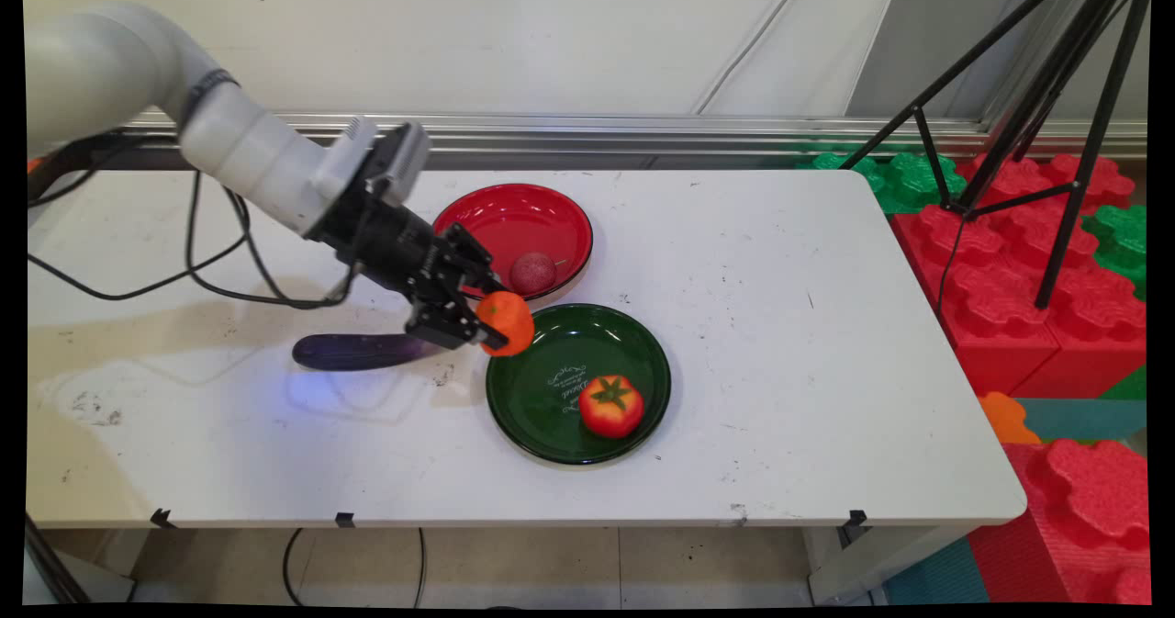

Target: Place the picked object on the table

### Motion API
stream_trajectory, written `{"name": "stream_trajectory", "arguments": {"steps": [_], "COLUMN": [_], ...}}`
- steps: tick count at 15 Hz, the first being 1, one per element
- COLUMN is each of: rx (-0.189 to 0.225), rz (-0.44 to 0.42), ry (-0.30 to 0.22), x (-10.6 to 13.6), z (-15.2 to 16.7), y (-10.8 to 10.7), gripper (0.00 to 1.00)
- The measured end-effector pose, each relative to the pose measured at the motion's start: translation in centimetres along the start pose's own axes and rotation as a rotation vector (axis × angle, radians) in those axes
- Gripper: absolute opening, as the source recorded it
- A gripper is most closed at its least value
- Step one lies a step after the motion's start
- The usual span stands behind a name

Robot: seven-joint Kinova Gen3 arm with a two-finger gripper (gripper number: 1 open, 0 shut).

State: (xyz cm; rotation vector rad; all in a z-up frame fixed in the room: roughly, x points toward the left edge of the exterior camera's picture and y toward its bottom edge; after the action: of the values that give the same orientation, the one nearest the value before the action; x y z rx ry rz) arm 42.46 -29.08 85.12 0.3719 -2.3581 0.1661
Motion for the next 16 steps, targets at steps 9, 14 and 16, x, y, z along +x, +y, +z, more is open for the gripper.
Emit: {"name": "stream_trajectory", "arguments": {"steps": [9, 14, 16], "rx": [0.031, 0.051, 0.062], "rz": [-0.040, -0.048, -0.048], "ry": [0.015, -0.009, -0.025], "x": [-1.9, -3.3, -4.0], "z": [-7.8, -10.7, -11.6], "y": [0.7, 0.2, -0.1], "gripper": [0.00, 0.00, 0.00]}}
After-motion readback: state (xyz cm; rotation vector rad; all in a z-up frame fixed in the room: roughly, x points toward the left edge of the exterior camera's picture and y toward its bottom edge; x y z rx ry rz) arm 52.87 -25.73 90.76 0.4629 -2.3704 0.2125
